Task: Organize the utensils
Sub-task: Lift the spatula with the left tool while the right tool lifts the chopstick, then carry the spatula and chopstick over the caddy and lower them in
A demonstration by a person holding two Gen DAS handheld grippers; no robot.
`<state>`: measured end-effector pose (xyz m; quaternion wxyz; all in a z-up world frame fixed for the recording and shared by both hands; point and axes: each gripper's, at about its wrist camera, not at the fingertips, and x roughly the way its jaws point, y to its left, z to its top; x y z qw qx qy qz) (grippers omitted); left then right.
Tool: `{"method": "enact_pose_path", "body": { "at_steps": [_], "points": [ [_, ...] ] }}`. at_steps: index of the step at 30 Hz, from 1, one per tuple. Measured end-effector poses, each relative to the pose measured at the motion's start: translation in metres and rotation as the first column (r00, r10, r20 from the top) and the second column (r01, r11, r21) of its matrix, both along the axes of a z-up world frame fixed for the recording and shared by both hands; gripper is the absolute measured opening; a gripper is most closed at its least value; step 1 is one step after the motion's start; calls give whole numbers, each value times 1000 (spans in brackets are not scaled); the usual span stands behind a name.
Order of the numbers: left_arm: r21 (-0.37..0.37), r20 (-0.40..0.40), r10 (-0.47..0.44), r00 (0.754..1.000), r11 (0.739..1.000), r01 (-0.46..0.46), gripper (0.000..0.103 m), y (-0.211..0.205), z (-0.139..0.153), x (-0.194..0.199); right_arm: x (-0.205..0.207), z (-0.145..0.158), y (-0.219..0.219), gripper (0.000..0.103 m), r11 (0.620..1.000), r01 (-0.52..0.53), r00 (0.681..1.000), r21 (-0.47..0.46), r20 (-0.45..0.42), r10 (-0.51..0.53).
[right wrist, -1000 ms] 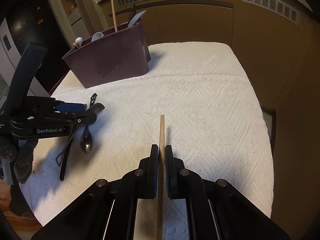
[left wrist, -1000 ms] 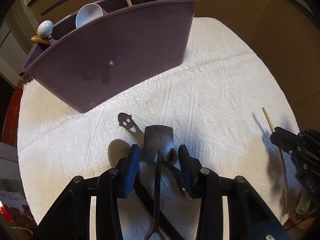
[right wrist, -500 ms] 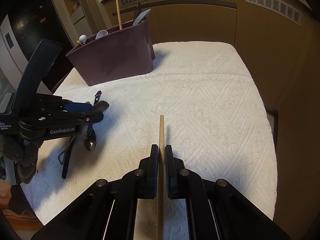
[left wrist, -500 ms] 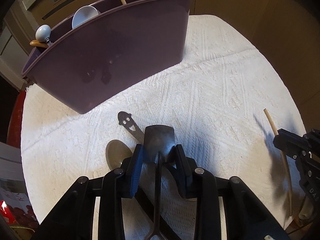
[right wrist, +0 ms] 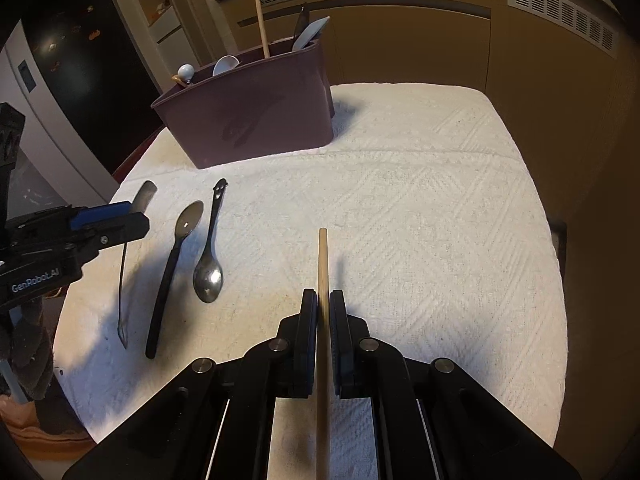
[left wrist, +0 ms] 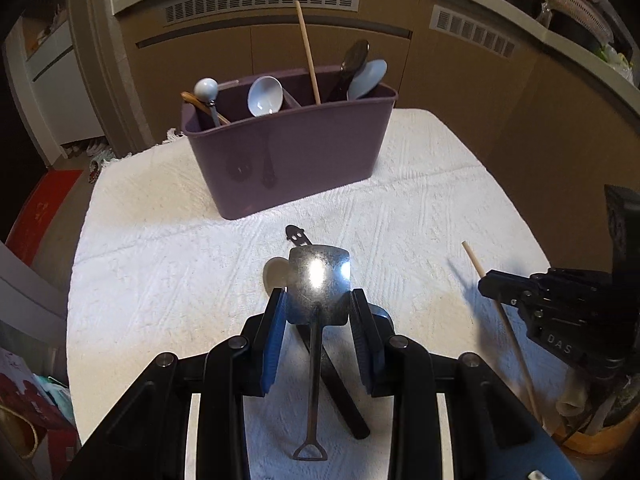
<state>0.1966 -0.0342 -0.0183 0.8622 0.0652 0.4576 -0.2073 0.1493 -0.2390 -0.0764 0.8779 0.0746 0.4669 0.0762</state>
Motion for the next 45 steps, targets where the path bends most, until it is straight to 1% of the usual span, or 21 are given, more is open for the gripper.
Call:
{"method": "enact_pose_path", "body": {
  "at_steps": [2, 9, 13, 18, 21, 24, 29, 32, 36, 39, 45],
  "points": [
    [-19, 10, 11, 1000, 1000, -11, 29, 7, 9, -4, 2, 2, 5, 6, 1000, -6, 1000, -3, -1, 6],
    [-80, 34, 65, 997, 995, -62, 29, 35, 23, -15, 3, 18, 20, 6, 999, -37, 999, -30, 24, 38],
    [-113, 61, 83, 995, 991, -76, 29, 45, 33, -11, 4, 31, 22, 6, 998, -39, 998, -42, 44, 41],
    [-124, 115, 95, 989, 989, -81, 29, 46, 53, -11, 8, 59, 22, 6, 998, -33, 993, -56, 110, 39],
    [-143, 159, 100, 982, 987, -77, 29, 45, 70, -13, 8, 80, 23, 6, 997, -30, 986, -65, 160, 40],
    [-156, 215, 97, 972, 986, -64, 29, 42, 89, -17, 7, 103, 22, 6, 997, -24, 974, -76, 224, 40],
    [-169, 267, 96, 959, 984, -52, 29, 40, 111, -21, 3, 138, 24, 6, 995, -21, 945, -94, 324, 51],
    [-167, 282, 95, 955, 985, -48, 29, 40, 115, -24, -3, 155, 27, 6, 994, -24, 924, -108, 377, 64],
    [-166, 283, 100, 954, 985, -54, 29, 41, 115, -25, -9, 167, 29, 6, 992, -27, 907, -127, 413, 77],
    [-166, 285, 105, 953, 984, -58, 29, 42, 116, -25, -10, 172, 32, 6, 990, -31, 900, -139, 427, 89],
    [-176, 291, 111, 950, 983, -61, 29, 44, 119, -23, -12, 177, 31, 6, 988, -38, 895, -147, 435, 100]
  ]
}}
